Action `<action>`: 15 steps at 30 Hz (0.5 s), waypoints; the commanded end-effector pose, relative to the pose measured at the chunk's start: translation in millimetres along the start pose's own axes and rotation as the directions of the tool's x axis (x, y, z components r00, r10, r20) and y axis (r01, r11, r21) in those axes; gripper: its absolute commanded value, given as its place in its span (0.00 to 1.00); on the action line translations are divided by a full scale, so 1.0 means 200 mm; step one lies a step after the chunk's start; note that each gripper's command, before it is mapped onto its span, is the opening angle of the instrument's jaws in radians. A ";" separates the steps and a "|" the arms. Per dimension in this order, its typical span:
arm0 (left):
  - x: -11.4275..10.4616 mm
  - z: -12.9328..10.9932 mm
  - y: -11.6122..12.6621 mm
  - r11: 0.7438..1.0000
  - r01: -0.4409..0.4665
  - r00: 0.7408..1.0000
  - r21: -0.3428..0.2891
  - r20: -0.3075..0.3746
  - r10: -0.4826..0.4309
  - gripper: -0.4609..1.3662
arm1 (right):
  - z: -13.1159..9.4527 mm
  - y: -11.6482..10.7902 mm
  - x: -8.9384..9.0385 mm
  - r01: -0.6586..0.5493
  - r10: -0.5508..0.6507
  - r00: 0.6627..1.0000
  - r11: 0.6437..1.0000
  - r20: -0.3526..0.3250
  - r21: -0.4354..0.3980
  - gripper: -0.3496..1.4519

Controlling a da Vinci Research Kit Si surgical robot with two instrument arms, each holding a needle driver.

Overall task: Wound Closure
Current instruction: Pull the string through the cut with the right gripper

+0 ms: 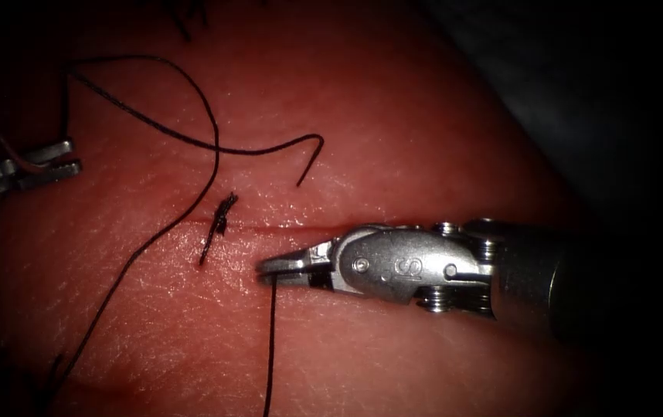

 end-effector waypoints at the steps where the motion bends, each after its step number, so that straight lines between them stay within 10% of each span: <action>1: 0.000 0.000 0.000 1.000 0.000 1.000 -0.011 0.001 0.000 0.06 | -0.001 -0.001 0.001 0.001 -0.001 1.000 1.000 -0.002 -0.004 0.00; 15: -0.001 0.002 0.001 1.000 -0.001 1.000 -0.010 0.001 0.001 0.06 | -0.005 -0.034 0.023 0.012 -0.011 1.000 0.999 -0.014 0.047 0.00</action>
